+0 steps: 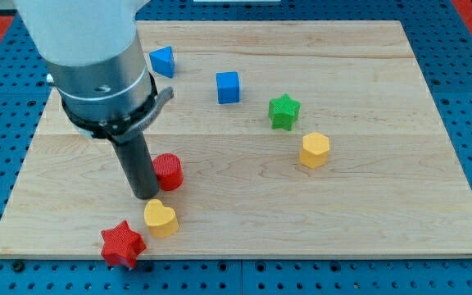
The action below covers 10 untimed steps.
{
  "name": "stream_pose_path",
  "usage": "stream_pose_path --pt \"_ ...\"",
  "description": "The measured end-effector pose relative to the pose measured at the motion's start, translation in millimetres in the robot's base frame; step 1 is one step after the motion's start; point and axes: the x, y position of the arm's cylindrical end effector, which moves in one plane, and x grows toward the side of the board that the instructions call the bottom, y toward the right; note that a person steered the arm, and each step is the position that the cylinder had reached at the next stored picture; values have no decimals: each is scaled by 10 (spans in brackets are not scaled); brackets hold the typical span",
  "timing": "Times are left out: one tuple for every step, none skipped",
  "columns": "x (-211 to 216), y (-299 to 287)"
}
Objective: Slide red circle towards bottom right corner of board
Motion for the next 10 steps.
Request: stream_pose_path --pt "-145 142" --pt "-317 709" --pt "-549 636" --pt "-849 600" --pt "-929 642" --pt "-412 1006" --pt "-132 1492" --pt "-125 1996" --pt "-105 2157" --pt "70 1987"
